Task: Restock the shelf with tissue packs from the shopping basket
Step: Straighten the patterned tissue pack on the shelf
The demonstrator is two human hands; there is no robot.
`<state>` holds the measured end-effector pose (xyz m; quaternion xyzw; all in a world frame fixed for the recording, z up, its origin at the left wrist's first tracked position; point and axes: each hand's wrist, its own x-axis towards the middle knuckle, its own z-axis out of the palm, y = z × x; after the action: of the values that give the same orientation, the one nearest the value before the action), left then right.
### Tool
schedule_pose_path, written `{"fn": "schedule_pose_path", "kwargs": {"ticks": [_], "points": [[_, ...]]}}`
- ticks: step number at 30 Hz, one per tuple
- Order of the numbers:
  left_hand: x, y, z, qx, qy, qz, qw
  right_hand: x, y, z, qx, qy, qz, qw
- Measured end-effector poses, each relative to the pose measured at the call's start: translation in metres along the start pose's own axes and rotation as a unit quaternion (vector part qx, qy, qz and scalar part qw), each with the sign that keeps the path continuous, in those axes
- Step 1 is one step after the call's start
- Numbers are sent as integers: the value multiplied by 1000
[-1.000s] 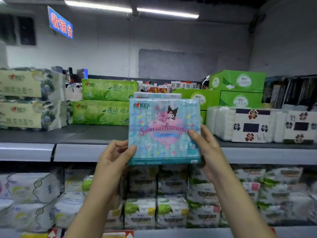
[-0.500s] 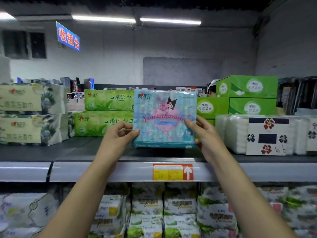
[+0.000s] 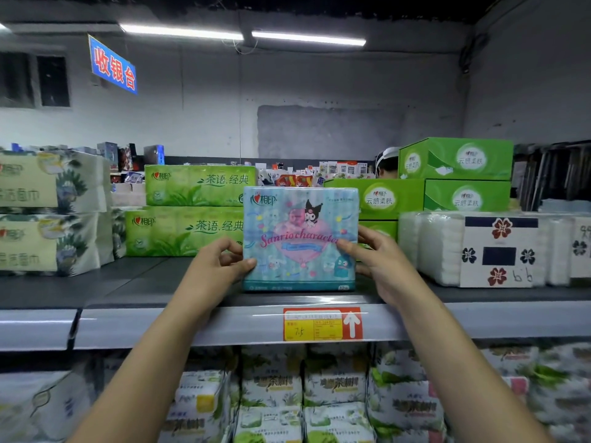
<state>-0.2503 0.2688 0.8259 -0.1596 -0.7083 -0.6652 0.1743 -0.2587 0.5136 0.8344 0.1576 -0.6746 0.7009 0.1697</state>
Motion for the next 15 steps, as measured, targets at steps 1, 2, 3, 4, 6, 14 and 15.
{"fn": "schedule_pose_path", "kwargs": {"ticks": [1,2,3,4,6,14,15], "points": [[0,0,0,0,-1,2,1000,0,0,0,0,0,2,1000],[0,1,0,0,-2,3,1000,0,0,0,1,2,3,1000],[-1,0,0,-1,-2,3,1000,0,0,0,1,3,2,1000],[-1,0,0,-2,-1,3,1000,0,1,0,0,5,0,1000],[-1,-1,-1,-1,-1,2,1000,1,2,1,-2,9,-5,1000],[2,-5,-3,19,-11,-3,1000,0,4,-1,-8,5,-21,1000],[3,-5,-3,18,-13,-6,1000,-1,4,0,-8,5,-25,1000]]}}
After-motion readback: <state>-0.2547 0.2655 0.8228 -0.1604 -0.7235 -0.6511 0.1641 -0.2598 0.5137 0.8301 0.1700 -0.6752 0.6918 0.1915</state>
